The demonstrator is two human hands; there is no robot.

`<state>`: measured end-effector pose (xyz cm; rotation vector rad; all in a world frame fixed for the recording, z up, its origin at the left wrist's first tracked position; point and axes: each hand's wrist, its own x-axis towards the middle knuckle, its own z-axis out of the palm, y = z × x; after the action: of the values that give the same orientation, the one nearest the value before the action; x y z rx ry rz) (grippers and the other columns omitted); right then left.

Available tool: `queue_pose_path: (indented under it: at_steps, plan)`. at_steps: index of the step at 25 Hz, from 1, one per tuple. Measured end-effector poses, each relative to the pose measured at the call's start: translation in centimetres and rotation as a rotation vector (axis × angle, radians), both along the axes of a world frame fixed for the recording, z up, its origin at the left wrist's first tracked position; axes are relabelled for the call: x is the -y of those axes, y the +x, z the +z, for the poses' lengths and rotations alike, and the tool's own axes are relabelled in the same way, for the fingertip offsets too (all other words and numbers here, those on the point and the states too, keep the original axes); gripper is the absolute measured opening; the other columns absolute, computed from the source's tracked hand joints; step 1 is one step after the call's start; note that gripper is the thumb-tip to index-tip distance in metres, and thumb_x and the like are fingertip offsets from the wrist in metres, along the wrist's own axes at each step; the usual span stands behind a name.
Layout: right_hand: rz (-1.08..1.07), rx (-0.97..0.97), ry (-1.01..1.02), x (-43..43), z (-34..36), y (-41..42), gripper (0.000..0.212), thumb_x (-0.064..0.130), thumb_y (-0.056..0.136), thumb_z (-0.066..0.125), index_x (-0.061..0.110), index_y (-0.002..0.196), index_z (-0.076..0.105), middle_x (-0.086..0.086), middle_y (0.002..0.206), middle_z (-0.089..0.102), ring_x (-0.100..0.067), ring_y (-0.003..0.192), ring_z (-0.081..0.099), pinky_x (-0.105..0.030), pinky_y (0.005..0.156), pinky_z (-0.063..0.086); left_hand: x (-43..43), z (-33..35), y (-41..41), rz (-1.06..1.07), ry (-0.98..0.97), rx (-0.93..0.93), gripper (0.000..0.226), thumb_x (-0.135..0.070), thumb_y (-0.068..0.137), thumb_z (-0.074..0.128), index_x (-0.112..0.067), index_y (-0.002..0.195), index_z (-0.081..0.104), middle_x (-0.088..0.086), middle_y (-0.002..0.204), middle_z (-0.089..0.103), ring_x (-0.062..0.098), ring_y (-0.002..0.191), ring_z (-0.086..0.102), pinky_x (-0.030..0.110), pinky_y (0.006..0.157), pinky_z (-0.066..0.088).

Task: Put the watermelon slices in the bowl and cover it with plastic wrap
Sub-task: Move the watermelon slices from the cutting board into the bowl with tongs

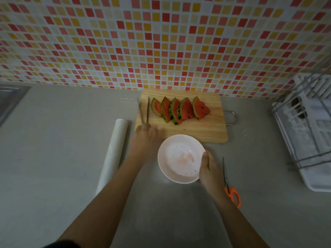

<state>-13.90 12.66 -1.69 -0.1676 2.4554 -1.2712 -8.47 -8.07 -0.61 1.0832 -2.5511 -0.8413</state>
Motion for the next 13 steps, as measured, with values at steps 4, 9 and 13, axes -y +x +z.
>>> queue_pose_path:
  at_steps: [4,9,13]
  plan:
    - [0.023,-0.022,0.026,0.0,-0.1,-0.2,0.039,0.034,0.099,0.025,0.022,0.119,0.056,-0.001,0.100,0.063,-0.018,0.086,0.055,-0.031,0.076,0.048,4.1,0.5,-4.2,0.008,-0.236,0.325,0.038,-0.021,0.097,0.039,0.007,0.121,0.048,0.024,0.116,0.055,0.038,0.105,0.053,0.042,0.084,0.043]
    - [0.020,-0.013,0.037,-0.2,-0.3,-0.1,0.039,0.034,0.100,0.025,0.024,0.124,0.054,0.007,0.095,0.055,-0.012,0.083,0.050,-0.013,0.059,0.034,4.4,0.0,-5.7,0.080,-0.091,0.335,0.034,-0.010,0.097,0.035,0.008,0.124,0.045,0.025,0.123,0.053,0.037,0.113,0.052,0.042,0.092,0.043]
    - [0.014,-0.006,0.018,-0.1,-0.1,0.0,0.039,0.035,0.099,0.024,0.025,0.123,0.054,0.006,0.096,0.058,-0.014,0.084,0.053,-0.022,0.064,0.043,4.8,0.8,-4.5,0.118,0.032,0.189,0.031,-0.008,0.098,0.037,0.010,0.121,0.050,0.029,0.121,0.052,0.043,0.114,0.049,0.044,0.095,0.041]
